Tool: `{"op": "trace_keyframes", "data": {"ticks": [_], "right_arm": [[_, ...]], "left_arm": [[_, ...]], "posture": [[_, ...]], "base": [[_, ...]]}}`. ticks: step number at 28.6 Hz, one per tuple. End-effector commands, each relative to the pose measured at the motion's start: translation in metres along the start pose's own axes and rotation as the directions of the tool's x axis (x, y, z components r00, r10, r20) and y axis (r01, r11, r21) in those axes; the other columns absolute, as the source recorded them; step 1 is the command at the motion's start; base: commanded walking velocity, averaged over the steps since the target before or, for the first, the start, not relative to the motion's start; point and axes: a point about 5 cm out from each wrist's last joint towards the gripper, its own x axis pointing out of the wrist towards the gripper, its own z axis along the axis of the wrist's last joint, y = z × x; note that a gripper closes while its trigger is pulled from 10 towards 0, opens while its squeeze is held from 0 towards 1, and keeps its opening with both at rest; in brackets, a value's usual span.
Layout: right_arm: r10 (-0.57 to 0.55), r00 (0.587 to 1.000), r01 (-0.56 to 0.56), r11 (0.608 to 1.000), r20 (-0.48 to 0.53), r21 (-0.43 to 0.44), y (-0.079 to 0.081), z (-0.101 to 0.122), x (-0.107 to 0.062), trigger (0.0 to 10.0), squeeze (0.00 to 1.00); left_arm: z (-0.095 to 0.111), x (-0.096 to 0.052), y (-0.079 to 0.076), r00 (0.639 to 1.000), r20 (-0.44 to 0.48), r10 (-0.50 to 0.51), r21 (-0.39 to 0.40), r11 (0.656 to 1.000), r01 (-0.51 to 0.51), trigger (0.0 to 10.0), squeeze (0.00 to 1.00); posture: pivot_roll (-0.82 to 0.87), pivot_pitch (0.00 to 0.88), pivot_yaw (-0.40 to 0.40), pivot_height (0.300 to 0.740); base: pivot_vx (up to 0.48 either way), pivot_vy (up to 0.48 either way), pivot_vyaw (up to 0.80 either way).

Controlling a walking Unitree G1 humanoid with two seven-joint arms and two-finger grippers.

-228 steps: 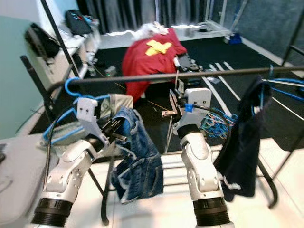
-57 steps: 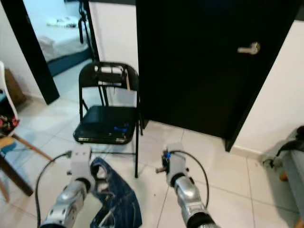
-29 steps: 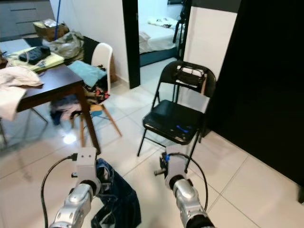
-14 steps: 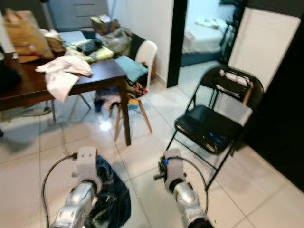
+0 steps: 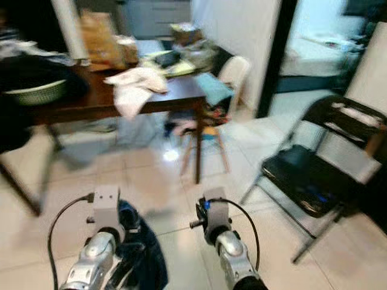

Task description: Hang hanger

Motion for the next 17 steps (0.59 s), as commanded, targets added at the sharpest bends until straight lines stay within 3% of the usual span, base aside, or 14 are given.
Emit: {"op": "trace_keyframes", "data": {"ticks": [1, 6, 11, 17], "right_arm": [[-0.033, 0.999, 0.032, 0.999, 0.038, 0.01, -0.008, 0.007, 0.001, 10.0, 0.0], [-0.052, 0.997, 0.055, 0.998, 0.064, -0.037, -0.009, 0.015, 0.004, 10.0, 0.0], [-0.049, 0.994, 0.043, 0.997, 0.097, 0.066, -0.008, 0.02, 0.005, 10.0, 0.0], [-0.016, 0.99, 0.01, 0.999, 0.142, 0.045, -0.007, 0.027, 0.005, 10.0, 0.0]], "left_arm": [[0.018, 0.003, -0.007, 0.995, 0.085, -0.046, -0.014, 0.999, 0.047, 10.0, 0.0], [0.027, 0.007, -0.009, 0.993, 0.112, -0.047, 0.004, 0.999, 0.047, 10.0, 0.0], [0.029, 0.007, -0.008, 0.991, 0.121, -0.055, 0.009, 0.999, 0.054, 10.0, 0.0], [0.038, 0.007, -0.008, 0.986, 0.152, -0.071, 0.019, 0.997, 0.069, 10.0, 0.0]], "posture": [[0.03, 0.0, -0.044, 0.74], [0.03, 0.0, -0.046, 0.74], [0.03, 0.0, -0.047, 0.74], [0.03, 0.0, -0.047, 0.74]], "base": [[0.435, 0.0, 0.0], [0.465, 0.0, 0.0], [0.466, 0.0, 0.0], [0.464, 0.0, 0.0]]}}
